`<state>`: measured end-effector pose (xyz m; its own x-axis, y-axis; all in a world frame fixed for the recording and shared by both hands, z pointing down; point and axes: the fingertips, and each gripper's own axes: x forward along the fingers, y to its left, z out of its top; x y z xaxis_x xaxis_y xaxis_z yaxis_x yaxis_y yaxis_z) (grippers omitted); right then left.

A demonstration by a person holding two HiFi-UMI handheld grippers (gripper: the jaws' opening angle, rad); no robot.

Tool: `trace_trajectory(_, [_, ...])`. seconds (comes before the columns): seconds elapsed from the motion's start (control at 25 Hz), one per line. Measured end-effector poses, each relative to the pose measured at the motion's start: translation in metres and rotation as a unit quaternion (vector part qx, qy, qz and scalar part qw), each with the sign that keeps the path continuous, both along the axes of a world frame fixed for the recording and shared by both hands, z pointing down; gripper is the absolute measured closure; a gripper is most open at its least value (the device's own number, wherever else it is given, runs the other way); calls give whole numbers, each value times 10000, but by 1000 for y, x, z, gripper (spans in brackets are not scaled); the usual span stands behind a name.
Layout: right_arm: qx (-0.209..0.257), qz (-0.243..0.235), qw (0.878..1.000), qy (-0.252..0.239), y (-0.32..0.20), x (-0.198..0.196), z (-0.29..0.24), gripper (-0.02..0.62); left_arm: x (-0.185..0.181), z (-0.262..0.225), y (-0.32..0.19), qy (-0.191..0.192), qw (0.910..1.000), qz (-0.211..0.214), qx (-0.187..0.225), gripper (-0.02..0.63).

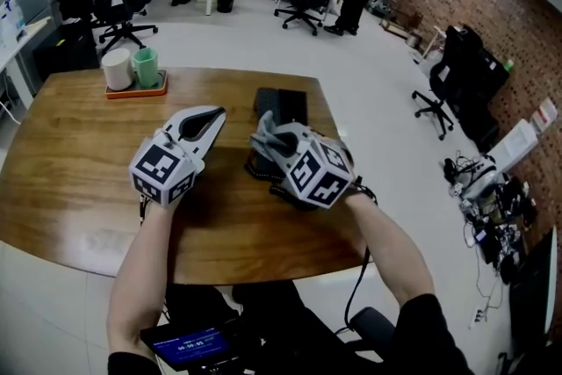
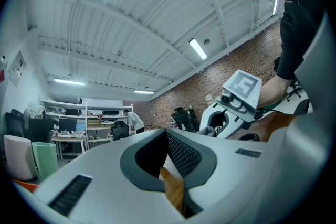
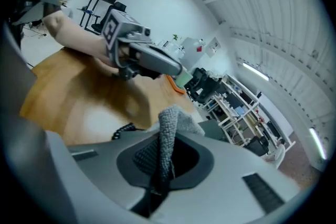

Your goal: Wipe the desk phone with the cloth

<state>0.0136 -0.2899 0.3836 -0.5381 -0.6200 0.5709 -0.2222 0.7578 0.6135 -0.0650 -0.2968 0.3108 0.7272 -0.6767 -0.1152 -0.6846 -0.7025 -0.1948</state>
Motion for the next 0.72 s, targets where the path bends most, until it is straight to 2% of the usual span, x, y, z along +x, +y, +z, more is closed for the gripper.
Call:
trace_trajectory(0.2, [-365,-786,9941,658,56,6,24,572,0,3,0,-30,10000,3,2,606])
trace_trajectory(0.28, [-484,-850,9939,505,55,7,14,571,-1,3,-1,-26,10000,16,-6,606])
trace_trajectory(0.4, [-57,-141,9990,-423,1,10,-34,572,-3,4,-1,-20,10000,19,-13,606])
trace_trajectory(0.48, [378,452,9945,-866,-46,14,-62,572,-4,4,0,-3,10000,12,-21,606])
trace_trajectory(0.6, [648,977,9880,-1001,-95,15,-71,571,-3,5,-1,12,10000,1,-12,606])
trace_trajectory(0.72, [584,1041,9902,-729,-113,7,-60,571,0,3,1,-1,10000,26,-13,606])
